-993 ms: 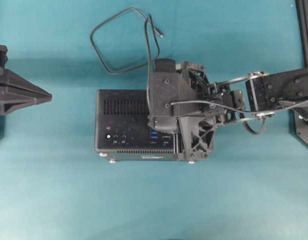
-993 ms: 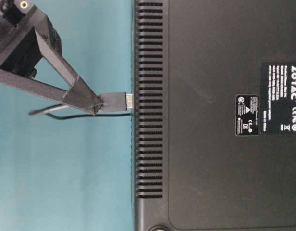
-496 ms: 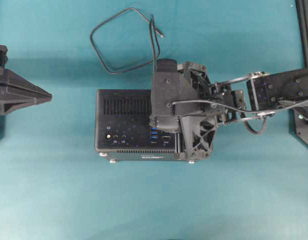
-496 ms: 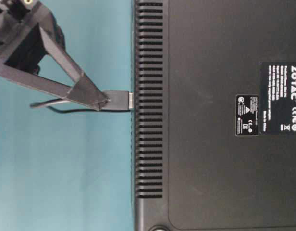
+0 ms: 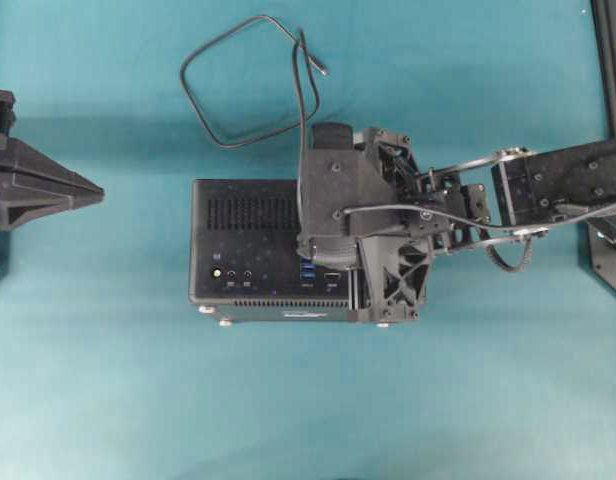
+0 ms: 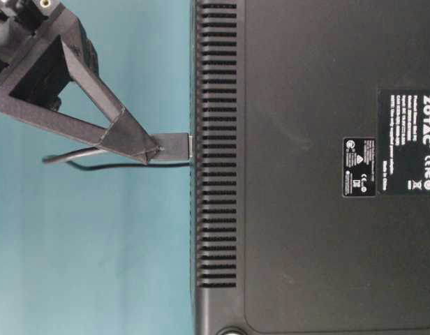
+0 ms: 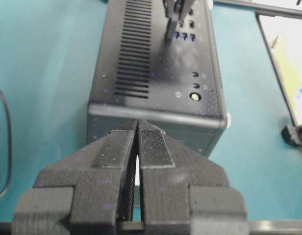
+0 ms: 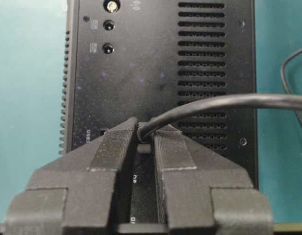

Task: Insert the USB into the PC box with both arms.
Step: 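Push the plug down into the blue USB port with the right gripper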

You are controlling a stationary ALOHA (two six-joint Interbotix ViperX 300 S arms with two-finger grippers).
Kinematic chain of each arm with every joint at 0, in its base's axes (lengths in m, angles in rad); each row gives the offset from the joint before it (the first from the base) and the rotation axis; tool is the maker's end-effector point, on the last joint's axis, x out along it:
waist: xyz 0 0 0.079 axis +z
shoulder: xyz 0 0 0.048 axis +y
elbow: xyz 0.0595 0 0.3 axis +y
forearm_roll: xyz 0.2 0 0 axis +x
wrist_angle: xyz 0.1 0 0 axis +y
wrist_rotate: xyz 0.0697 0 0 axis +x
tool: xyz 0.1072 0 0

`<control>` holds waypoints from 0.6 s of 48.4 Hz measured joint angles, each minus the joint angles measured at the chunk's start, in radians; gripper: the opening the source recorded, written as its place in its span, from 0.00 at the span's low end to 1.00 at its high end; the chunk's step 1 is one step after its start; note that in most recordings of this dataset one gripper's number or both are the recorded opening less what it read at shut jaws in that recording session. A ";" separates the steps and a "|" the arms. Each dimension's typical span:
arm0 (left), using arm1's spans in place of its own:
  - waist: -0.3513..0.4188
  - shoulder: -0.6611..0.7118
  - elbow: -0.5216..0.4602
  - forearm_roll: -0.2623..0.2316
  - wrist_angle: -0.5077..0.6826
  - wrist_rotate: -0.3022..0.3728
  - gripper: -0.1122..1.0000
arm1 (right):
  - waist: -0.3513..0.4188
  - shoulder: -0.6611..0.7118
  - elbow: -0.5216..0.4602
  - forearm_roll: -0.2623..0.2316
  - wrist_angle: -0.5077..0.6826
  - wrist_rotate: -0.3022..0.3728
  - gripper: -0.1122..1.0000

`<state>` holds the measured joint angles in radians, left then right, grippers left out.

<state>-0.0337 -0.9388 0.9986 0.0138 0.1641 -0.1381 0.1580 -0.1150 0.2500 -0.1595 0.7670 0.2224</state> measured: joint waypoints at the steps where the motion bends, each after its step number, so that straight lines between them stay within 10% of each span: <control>1: 0.000 0.000 0.000 -0.002 0.002 0.000 0.10 | -0.002 0.000 0.000 -0.002 0.000 0.002 0.21; 29: 0.000 0.003 0.000 0.000 0.000 -0.002 0.10 | 0.009 0.003 0.000 0.015 0.000 0.002 0.21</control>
<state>-0.0337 -0.9357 0.9986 0.0138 0.1641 -0.1396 0.1672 -0.1120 0.2500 -0.1442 0.7670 0.2240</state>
